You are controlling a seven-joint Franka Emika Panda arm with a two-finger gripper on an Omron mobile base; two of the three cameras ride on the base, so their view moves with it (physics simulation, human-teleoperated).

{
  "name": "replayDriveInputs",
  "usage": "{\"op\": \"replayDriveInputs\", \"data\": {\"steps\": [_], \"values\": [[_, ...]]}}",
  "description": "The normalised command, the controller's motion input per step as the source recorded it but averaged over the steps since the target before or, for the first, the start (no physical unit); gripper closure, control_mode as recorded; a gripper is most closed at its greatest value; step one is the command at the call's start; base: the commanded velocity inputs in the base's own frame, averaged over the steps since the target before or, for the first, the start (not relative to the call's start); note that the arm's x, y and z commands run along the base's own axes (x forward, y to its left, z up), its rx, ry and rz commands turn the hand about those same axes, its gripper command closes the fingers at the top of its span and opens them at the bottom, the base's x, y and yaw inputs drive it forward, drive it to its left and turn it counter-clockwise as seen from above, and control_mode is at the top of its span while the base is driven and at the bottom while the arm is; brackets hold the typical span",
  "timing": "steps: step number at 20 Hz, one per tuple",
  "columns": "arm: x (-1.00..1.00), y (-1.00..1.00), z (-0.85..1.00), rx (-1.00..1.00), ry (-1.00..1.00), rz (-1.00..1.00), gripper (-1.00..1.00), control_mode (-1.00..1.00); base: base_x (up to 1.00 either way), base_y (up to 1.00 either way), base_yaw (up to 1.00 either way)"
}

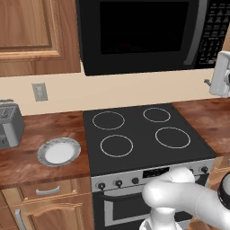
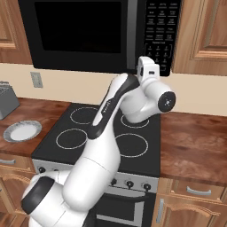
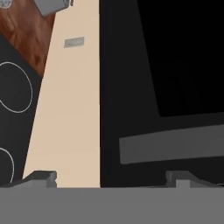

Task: Pick the squash from the counter and place it in the microwave. Then turn on the microwave.

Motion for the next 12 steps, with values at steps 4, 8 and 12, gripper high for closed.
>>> {"op": "replayDriveInputs", "data": {"steps": [4, 8, 12], "values": [[0.09, -0.1, -0.02, 0.0, 0.0, 0.0, -1.0, -1.0, 0.0, 0.0, 0.0], [0.12, -0.07, -0.03, 0.0, 0.0, 0.0, -1.0, -1.0, 0.0, 0.0, 0.0], [0.13, -0.04, -0.03, 0.0, 0.0, 0.0, -1.0, -1.0, 0.0, 0.0, 0.0]]}}
